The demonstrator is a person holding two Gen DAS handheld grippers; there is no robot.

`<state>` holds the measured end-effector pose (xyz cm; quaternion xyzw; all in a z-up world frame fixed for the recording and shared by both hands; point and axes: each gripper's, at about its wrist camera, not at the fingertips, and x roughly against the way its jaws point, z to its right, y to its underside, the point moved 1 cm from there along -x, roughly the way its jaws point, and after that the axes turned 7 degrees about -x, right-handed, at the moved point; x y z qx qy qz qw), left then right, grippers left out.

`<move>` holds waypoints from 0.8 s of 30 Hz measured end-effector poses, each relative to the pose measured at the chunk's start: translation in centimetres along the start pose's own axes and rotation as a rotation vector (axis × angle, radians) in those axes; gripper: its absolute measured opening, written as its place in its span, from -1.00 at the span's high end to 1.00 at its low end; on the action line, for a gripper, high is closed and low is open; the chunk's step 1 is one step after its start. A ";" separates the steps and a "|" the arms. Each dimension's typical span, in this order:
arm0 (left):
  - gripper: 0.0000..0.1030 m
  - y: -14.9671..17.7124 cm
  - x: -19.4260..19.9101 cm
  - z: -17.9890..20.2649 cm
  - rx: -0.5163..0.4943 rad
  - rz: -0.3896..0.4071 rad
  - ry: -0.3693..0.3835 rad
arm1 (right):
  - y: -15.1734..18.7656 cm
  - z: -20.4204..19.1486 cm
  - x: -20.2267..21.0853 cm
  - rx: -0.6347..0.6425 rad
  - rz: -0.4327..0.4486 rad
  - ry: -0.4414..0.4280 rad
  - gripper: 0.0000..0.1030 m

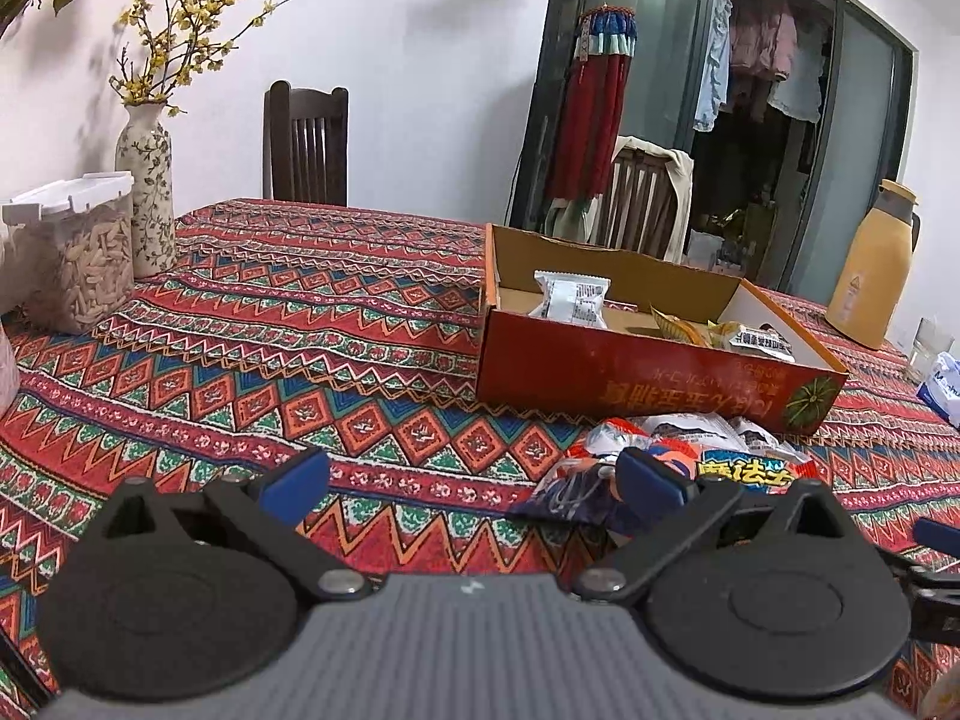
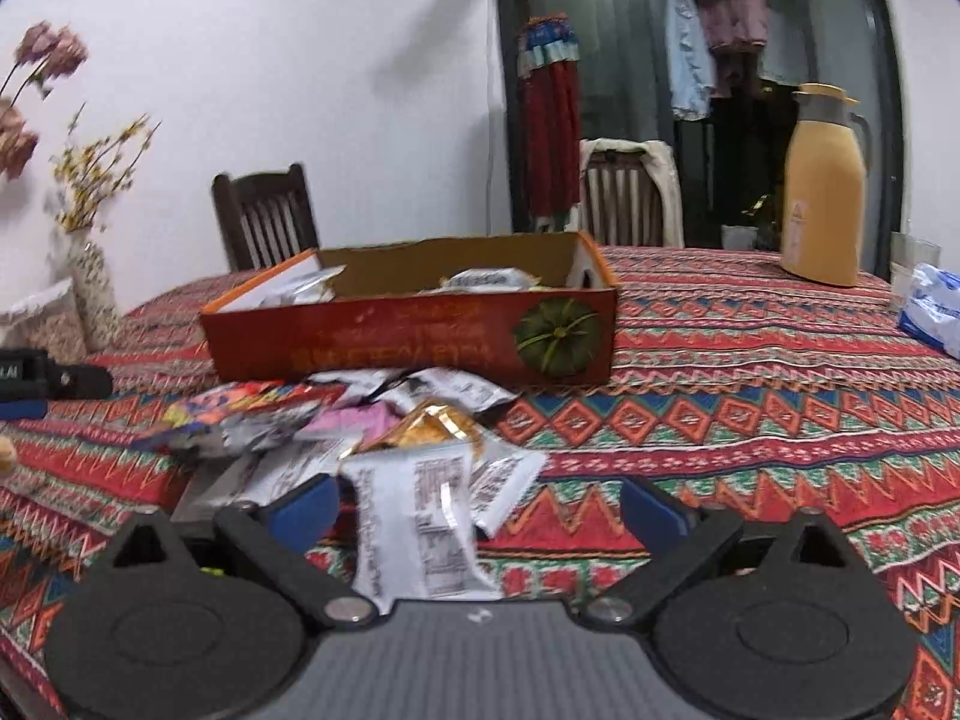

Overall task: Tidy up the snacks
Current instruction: 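Move both tools back toward the snack pile, then grasp the white printed packet with the right gripper while the left approaches the blue-orange bag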

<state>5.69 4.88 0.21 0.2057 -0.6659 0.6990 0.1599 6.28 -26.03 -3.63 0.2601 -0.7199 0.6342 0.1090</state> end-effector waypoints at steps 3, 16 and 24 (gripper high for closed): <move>-1.00 -0.1 0.3 0.0 -0.001 0.001 -0.002 | -0.1 -0.8 -1.2 0.031 -0.050 -0.014 -0.43; -1.00 -1.2 -0.3 1.5 0.001 -0.025 -0.008 | -1.0 -0.1 -0.6 0.006 0.001 -0.029 0.23; -1.00 -2.8 -2.2 4.3 0.020 -0.102 -0.019 | -3.1 2.6 -1.2 -0.006 0.093 0.066 0.23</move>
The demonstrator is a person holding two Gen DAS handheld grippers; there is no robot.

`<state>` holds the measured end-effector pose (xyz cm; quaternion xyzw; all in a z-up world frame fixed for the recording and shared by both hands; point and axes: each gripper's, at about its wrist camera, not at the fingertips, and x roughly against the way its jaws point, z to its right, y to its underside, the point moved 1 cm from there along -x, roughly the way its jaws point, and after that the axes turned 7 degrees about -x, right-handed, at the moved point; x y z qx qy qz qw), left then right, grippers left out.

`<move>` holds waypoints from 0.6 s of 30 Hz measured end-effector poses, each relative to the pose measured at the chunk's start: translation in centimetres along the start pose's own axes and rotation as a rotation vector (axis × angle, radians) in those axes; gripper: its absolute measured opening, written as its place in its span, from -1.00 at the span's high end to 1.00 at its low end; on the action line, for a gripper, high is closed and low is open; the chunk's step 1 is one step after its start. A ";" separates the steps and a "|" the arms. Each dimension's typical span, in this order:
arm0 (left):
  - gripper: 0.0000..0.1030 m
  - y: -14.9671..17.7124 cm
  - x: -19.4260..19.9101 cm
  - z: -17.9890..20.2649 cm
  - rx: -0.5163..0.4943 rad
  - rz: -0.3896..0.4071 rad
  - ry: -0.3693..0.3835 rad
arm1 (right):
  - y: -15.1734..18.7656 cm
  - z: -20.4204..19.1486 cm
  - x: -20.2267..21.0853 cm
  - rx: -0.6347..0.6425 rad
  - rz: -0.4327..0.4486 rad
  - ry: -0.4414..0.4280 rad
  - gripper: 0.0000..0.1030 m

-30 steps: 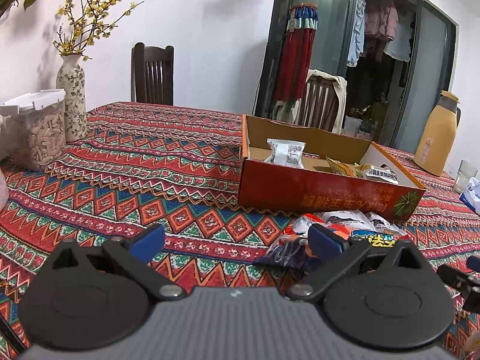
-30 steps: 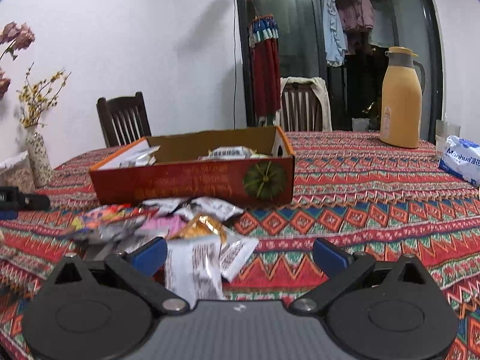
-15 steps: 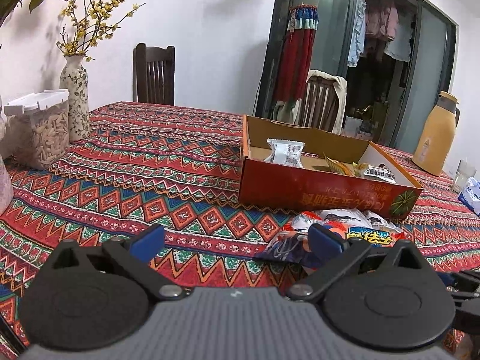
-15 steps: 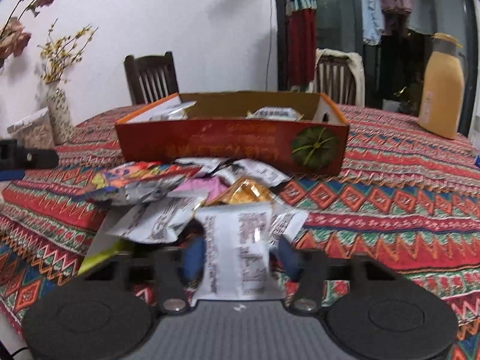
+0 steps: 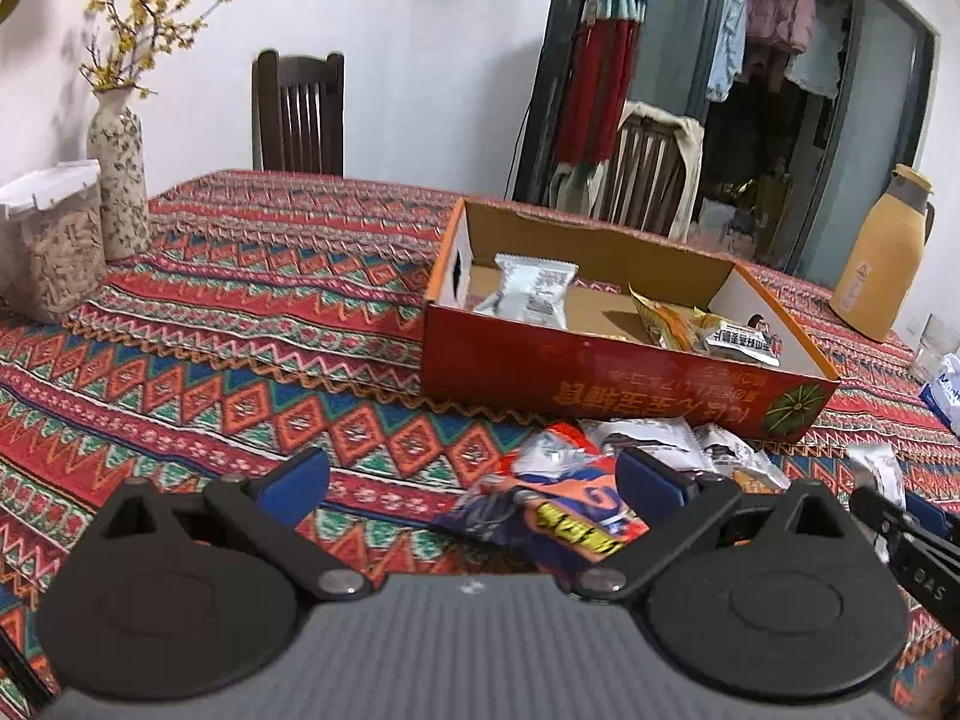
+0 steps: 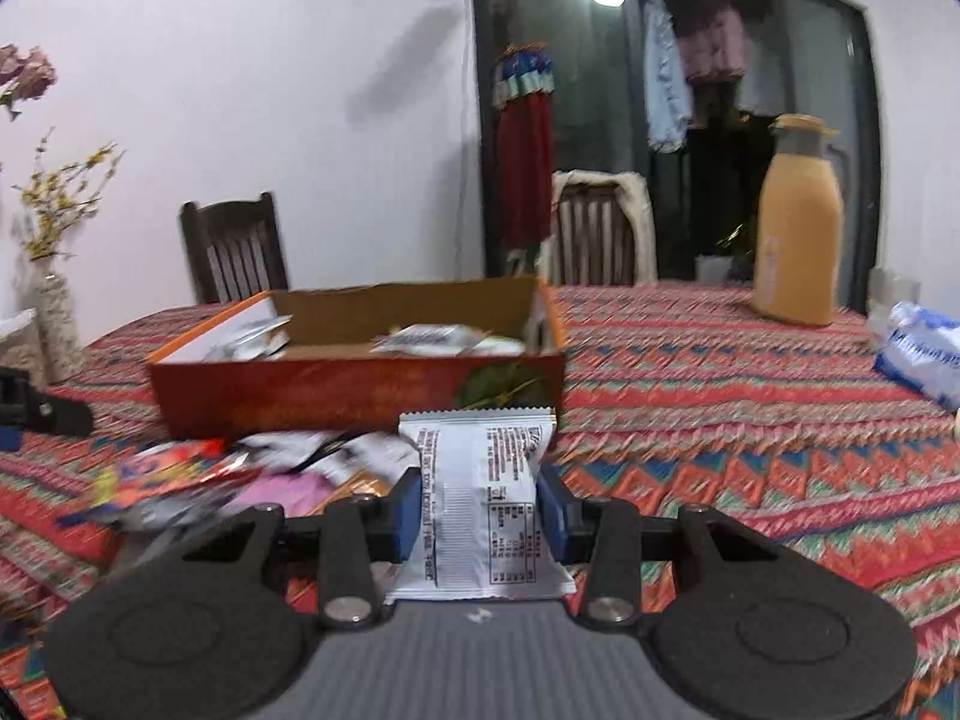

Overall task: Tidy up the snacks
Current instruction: 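Grasp the white printed packet with the right gripper while the left approaches the blue-orange bag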

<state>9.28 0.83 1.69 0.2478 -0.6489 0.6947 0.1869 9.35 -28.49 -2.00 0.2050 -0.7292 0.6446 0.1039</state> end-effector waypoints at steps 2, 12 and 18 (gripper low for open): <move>-1.00 -0.6 -0.4 0.8 -0.008 -0.015 -0.014 | -0.5 0.4 -0.9 0.004 0.027 0.019 0.23; -1.00 -3.2 -5.2 4.8 -0.037 -0.201 -0.052 | -0.2 1.5 -2.2 -0.040 0.061 -0.002 0.22; -1.00 -2.9 -7.3 7.2 -0.180 -0.277 -0.134 | -0.1 2.0 -1.8 -0.067 0.078 -0.049 0.21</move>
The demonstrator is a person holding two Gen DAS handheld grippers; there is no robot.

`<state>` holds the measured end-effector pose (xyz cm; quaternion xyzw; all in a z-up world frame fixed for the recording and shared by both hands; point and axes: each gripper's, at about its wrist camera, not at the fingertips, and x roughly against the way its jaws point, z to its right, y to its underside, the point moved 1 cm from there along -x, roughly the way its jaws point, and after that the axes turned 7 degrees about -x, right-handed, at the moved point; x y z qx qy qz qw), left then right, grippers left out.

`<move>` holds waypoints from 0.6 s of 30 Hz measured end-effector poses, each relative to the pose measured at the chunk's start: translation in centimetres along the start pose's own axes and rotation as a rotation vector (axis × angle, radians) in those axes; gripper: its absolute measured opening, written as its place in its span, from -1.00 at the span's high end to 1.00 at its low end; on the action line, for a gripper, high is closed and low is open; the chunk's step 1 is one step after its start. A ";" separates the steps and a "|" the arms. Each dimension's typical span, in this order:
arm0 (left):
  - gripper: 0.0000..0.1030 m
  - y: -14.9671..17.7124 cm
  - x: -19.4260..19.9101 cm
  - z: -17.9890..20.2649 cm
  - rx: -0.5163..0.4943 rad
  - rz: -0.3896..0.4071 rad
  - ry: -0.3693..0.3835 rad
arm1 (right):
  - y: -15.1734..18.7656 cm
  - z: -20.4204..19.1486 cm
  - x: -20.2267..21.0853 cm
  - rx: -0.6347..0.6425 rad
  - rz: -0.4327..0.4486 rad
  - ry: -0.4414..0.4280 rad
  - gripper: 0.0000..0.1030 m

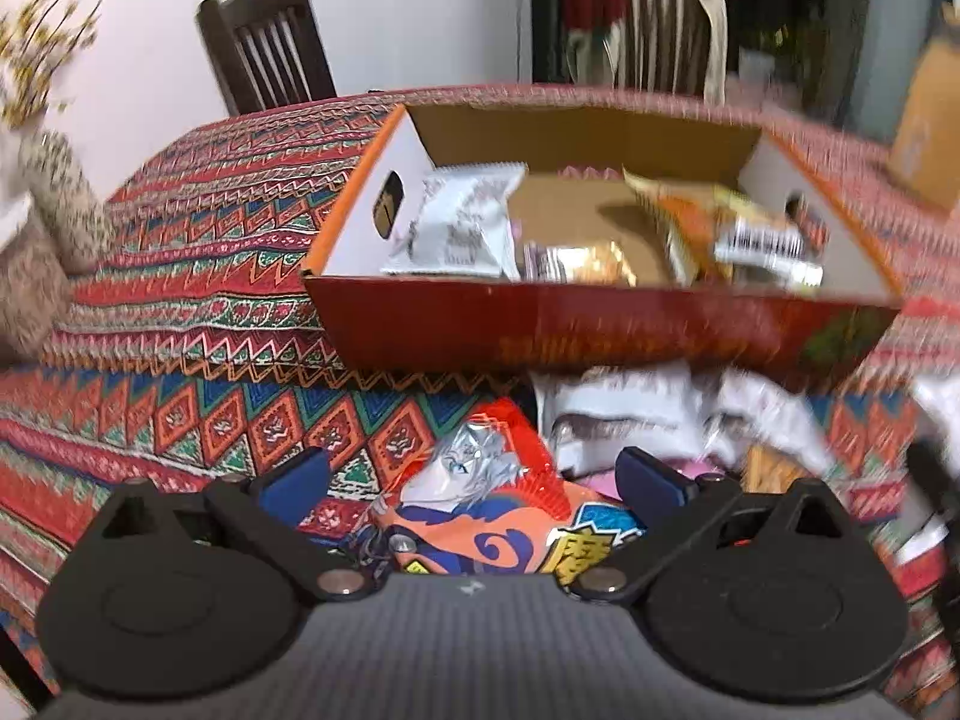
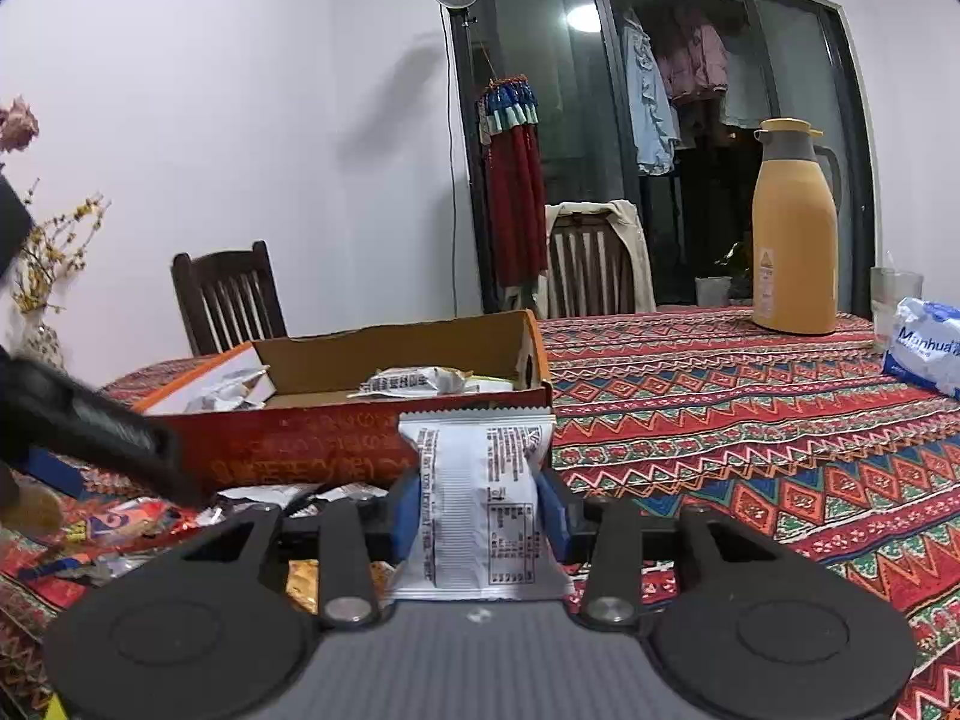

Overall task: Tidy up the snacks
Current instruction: 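Grasp the white printed packet with the right gripper while the left approaches the blue-orange bag, then close the left gripper on the blue-orange snack bag and lift it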

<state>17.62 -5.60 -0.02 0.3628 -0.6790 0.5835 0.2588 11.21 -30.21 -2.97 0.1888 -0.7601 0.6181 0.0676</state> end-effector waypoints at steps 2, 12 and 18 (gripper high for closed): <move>-1.00 0.1 -0.2 0.0 -0.024 -0.010 -0.015 | 0.0 0.2 0.1 -0.011 0.002 -0.016 0.21; -1.00 2.0 -0.1 -3.3 -0.018 -0.052 -0.030 | 0.0 0.2 0.3 -0.019 0.011 -0.058 0.18; -1.00 3.4 1.9 -4.2 0.040 -0.004 0.008 | 0.0 0.4 0.3 -0.020 0.009 -0.058 0.17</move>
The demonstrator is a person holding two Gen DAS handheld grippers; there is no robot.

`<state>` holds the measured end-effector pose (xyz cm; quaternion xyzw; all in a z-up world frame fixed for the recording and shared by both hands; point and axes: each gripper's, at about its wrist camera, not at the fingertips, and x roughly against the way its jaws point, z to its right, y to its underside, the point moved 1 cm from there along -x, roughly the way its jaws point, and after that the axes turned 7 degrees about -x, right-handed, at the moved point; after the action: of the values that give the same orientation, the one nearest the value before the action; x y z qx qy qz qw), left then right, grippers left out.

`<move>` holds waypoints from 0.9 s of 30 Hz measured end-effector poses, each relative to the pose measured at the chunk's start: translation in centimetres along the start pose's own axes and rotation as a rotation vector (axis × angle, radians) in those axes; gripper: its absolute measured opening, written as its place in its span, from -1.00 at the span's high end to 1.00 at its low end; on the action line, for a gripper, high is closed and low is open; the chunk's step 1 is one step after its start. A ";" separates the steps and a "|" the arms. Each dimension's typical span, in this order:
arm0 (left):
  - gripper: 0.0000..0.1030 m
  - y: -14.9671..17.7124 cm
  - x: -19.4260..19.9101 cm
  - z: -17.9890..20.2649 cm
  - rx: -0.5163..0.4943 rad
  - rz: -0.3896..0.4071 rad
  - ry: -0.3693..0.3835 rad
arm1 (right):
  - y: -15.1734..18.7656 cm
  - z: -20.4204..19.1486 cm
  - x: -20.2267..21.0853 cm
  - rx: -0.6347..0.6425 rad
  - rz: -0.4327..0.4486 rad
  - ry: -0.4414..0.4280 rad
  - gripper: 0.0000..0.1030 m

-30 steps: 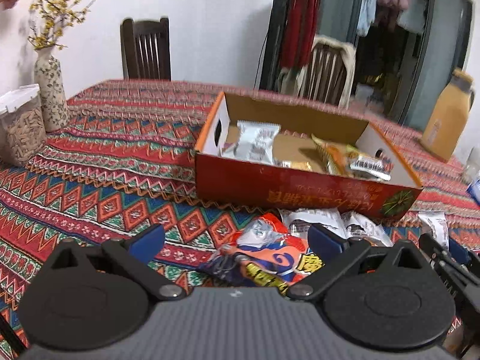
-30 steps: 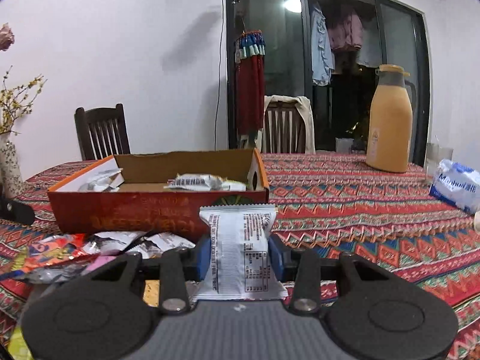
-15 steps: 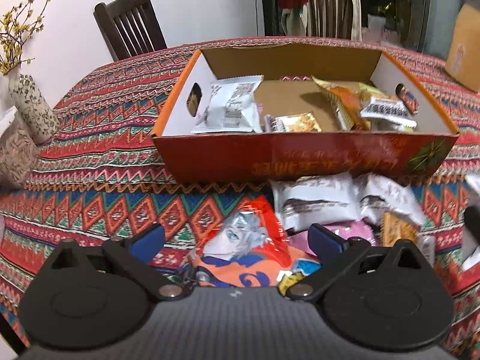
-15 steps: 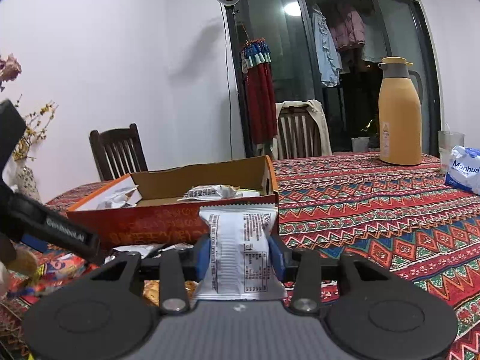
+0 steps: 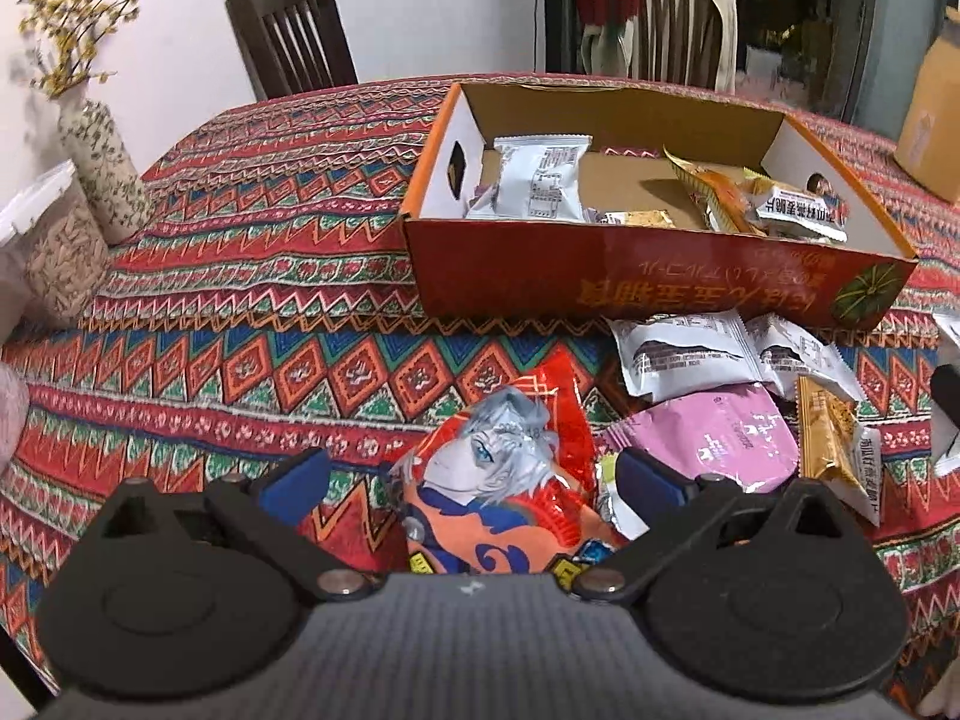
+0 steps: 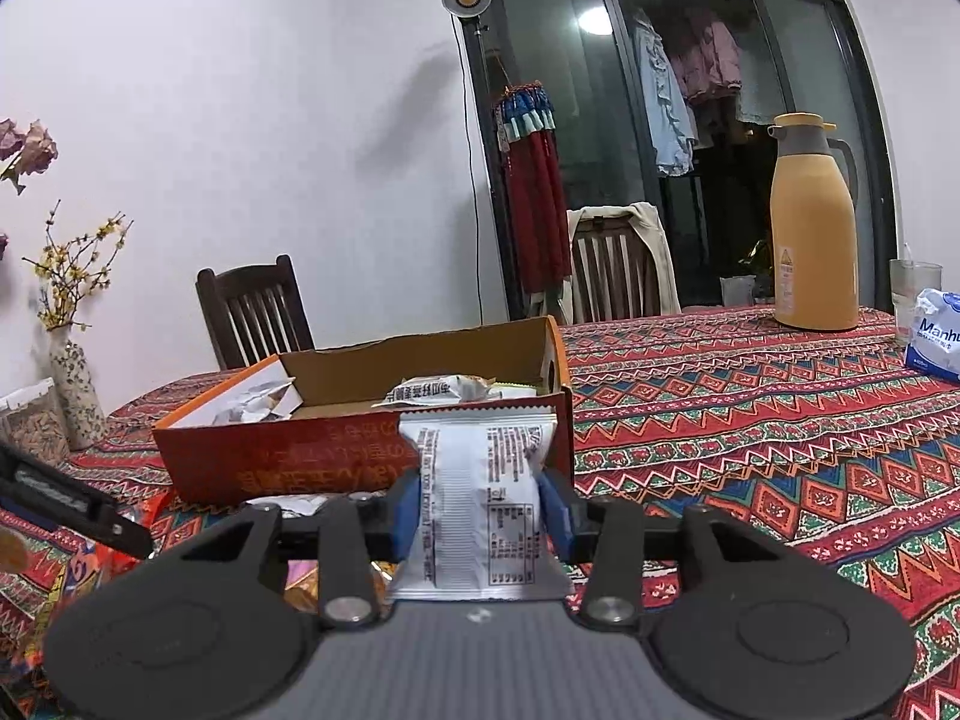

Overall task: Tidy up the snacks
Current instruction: 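Close the left gripper on the blue-orange snack bag and lift it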

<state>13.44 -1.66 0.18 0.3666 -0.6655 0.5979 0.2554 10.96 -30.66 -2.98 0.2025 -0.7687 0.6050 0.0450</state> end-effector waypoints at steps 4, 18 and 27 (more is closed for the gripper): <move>-1.00 1.0 -0.9 -0.7 0.047 -0.034 0.017 | -0.1 0.0 0.0 0.000 0.000 0.001 0.17; -0.93 4.9 -0.8 -3.2 0.165 0.026 0.135 | -0.1 0.2 -0.2 -0.002 -0.003 0.014 0.16; -0.41 6.1 0.1 -3.9 0.162 0.090 0.169 | -0.1 0.0 -0.4 -0.009 -0.015 0.034 0.14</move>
<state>8.19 2.23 -2.87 0.3040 -0.6070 0.6892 0.2531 11.34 -30.62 -3.03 0.1980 -0.7689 0.6046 0.0633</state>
